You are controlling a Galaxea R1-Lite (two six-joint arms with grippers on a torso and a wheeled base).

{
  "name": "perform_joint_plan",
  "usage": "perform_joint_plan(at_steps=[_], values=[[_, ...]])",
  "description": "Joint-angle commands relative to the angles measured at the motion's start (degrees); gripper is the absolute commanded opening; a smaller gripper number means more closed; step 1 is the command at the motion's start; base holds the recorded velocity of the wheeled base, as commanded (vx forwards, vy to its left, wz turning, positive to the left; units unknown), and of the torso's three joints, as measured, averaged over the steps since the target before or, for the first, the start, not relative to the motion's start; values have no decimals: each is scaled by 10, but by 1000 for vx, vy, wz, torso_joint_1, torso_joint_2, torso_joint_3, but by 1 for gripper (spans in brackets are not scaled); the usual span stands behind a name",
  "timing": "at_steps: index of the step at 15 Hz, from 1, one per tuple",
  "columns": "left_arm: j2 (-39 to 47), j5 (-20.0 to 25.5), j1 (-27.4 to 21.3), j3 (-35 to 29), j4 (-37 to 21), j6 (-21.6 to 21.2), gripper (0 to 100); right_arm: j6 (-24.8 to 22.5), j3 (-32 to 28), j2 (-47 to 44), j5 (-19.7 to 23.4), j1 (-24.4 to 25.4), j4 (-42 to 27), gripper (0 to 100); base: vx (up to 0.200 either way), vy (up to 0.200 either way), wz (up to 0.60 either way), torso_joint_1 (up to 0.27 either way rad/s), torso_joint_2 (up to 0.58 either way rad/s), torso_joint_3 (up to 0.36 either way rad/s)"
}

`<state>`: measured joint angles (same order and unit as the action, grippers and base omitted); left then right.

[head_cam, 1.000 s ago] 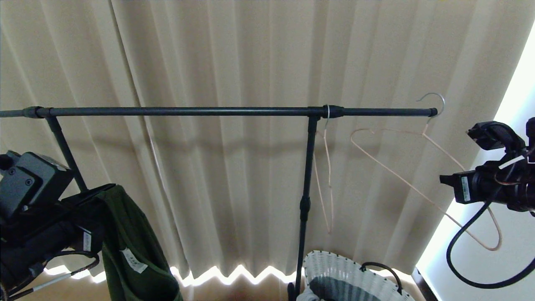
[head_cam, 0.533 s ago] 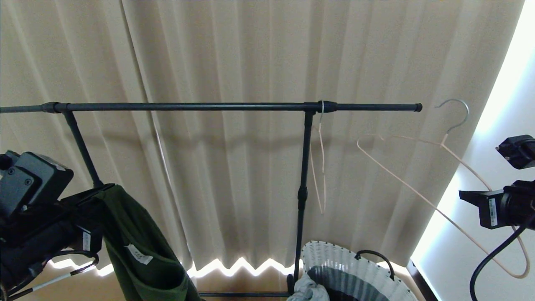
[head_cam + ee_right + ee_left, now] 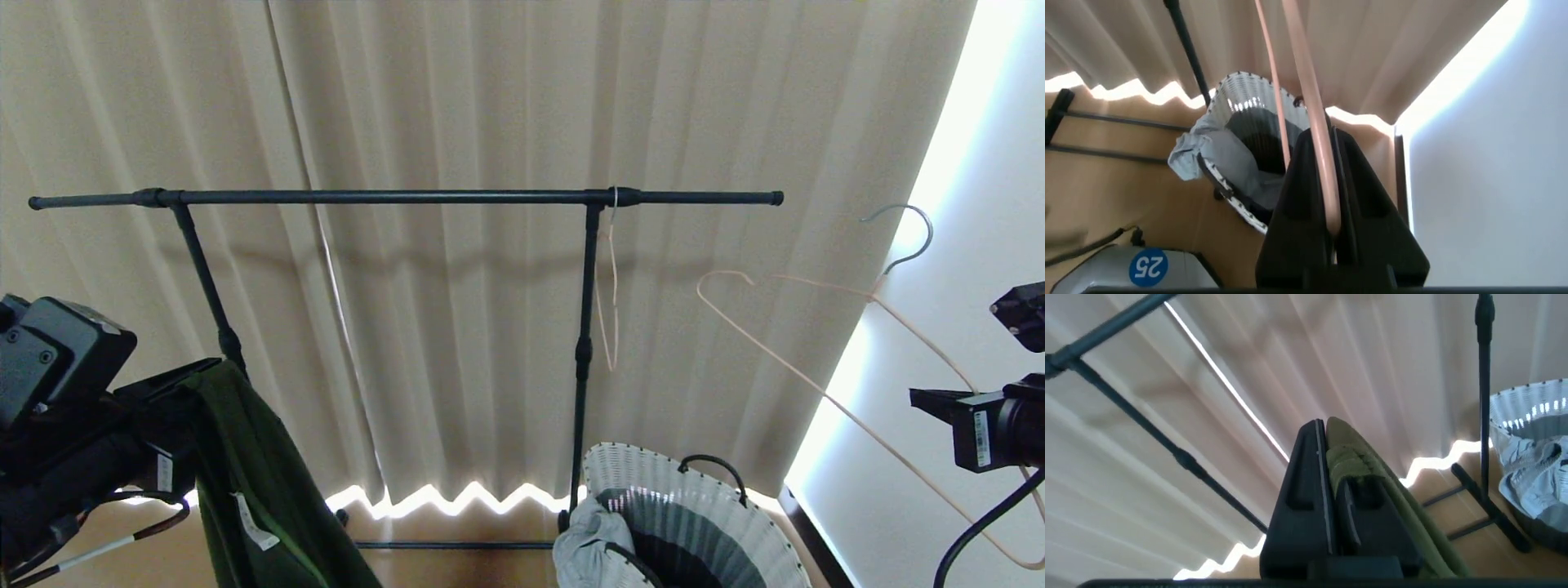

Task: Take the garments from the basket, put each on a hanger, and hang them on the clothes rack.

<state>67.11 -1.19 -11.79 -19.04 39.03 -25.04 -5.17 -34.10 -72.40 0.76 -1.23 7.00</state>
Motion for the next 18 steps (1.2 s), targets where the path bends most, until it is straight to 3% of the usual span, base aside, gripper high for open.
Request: perform_joint_plan(at_steps=[1, 4, 9, 12, 18], values=[[1, 0, 0, -1, 0, 0, 0, 0, 1, 0, 0, 0, -1, 0, 0, 0, 0, 0, 0, 0], [1, 0, 0, -4, 0, 2, 0, 0, 0, 0, 1, 0, -1, 0, 0, 0, 0, 0, 0, 0], [1, 0, 0, -4, 0, 2, 0, 1, -5, 1, 3, 1, 3, 0, 0, 200, 0, 2, 4, 4], [1, 0, 0, -3, 0, 2, 0, 3, 1, -4, 6, 3, 82, 0, 0, 200, 0, 1, 1, 7], [0, 0, 0, -3, 0, 1, 0, 12, -2, 1, 7, 31, 94, 0, 0, 200, 0, 2, 1, 3]])
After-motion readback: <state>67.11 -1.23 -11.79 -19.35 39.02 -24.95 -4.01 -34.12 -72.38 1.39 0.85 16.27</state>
